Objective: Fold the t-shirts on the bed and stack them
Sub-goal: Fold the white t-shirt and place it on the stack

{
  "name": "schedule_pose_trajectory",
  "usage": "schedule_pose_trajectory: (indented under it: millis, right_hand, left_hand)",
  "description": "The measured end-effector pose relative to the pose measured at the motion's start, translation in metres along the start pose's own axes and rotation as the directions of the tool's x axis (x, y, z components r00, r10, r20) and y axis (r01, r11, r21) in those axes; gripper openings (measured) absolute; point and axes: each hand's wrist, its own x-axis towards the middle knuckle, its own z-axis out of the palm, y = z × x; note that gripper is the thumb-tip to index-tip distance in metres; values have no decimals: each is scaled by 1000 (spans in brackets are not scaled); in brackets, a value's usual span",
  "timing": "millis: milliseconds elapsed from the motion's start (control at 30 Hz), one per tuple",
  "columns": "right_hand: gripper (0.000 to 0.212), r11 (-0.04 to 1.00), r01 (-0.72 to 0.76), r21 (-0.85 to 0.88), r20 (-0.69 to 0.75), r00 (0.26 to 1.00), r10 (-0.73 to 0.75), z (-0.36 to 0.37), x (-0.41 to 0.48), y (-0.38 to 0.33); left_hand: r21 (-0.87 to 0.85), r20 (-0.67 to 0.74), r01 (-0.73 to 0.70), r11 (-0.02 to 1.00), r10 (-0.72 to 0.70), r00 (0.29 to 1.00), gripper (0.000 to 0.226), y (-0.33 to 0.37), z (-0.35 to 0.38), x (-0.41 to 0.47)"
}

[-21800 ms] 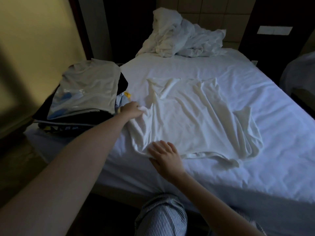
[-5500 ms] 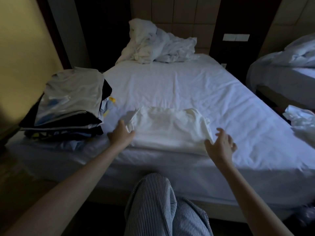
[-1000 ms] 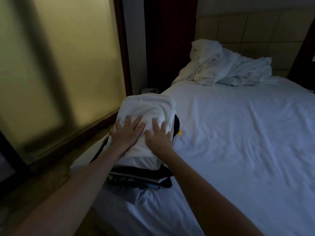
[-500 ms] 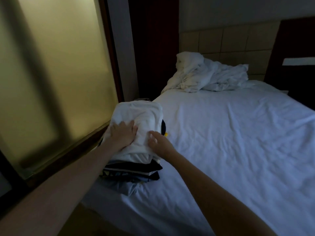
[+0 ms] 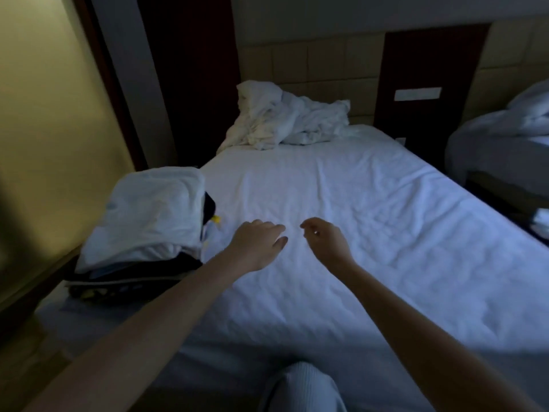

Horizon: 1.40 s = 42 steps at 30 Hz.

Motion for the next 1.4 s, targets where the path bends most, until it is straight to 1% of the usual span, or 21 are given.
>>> schedule_pose_trajectory:
  millis: [33, 133, 267, 400, 500, 633, 733, 767, 833, 933, 1000, 1100, 1133, 1200, 1233, 1267, 1367, 1400]
  right_hand:
    - [22, 1000, -24, -8, -23, 999, 24, -15, -8, 17]
    - [22, 996, -87, -29, -62, 994, 85, -55, -31, 66]
    - [23, 987, -157, -21, -105, 983, 154, -109, -48, 120]
    - [24, 979, -197, -44, -155, 970, 188, -166, -64, 169]
    - [26, 958, -273, -84, -181, 950, 255, -209, -79, 206]
    - [25, 926, -361, -113, -245, 913, 326, -255, -98, 253]
    - [25, 882, -450, -142, -323, 863, 389, -281, -107, 281]
    - [25, 866, -476, -152, -367, 841, 398, -288, -108, 289]
    - [27, 848, -494, -192, -465, 807, 364, -299, -106, 307]
    - [35, 771, -566, -290, -560, 754, 343, -313, -94, 336]
    - [46, 698, -643, -315, -593, 708, 384, -325, -81, 349]
    - [62, 580, -746, -327, -573, 645, 506, -340, -61, 371]
    - [61, 553, -773, -312, -558, 620, 552, -344, -56, 379]
    - [43, 521, -805, -284, -540, 583, 607, -348, -49, 390]
    - [36, 521, -811, -266, -540, 573, 617, -347, -48, 393]
    - [34, 540, -807, -238, -544, 572, 614, -345, -47, 394]
    - [43, 678, -729, -99, -564, 602, 565, -338, -44, 384]
    - [39, 730, -682, -48, -574, 617, 538, -336, -40, 377]
  left_hand:
    - [-9, 6, -25, 1000, 25, 1000, 43, 18, 5, 3]
    - [-106, 64, -77, 991, 85, 994, 42, 73, 23, 15]
    - [-229, 77, -123, 966, 144, 986, 41, 150, 45, 38]
    - [-399, 60, -151, 905, 190, 980, 38, 227, 64, 66]
    - [-500, 49, -174, 848, 228, 972, 39, 288, 78, 87]
    - [-516, 28, -256, 817, 315, 949, 42, 372, 90, 114]
    - [-496, -23, -310, 811, 344, 939, 43, 421, 97, 141]
    - [-482, -39, -314, 818, 338, 940, 44, 432, 103, 148]
    - [-442, -84, -302, 845, 296, 952, 46, 441, 122, 157]
    - [-445, -219, -305, 842, 227, 949, 68, 440, 147, 157]
    - [-467, -245, -309, 829, 214, 946, 70, 440, 154, 162]
    - [-471, -244, -302, 829, 206, 947, 65, 441, 157, 165]
    - [-473, -247, -302, 828, 205, 947, 64, 442, 158, 165]
    - [-476, -273, -307, 824, 193, 942, 66, 442, 161, 165]
    - [-482, -285, -310, 820, 187, 940, 66, 442, 162, 165]
    - [-490, -291, -313, 813, 186, 938, 65, 442, 163, 166]
    - [-495, -304, -320, 808, 184, 935, 63, 444, 168, 169]
    - [-491, -312, -321, 810, 181, 933, 62, 444, 168, 169]
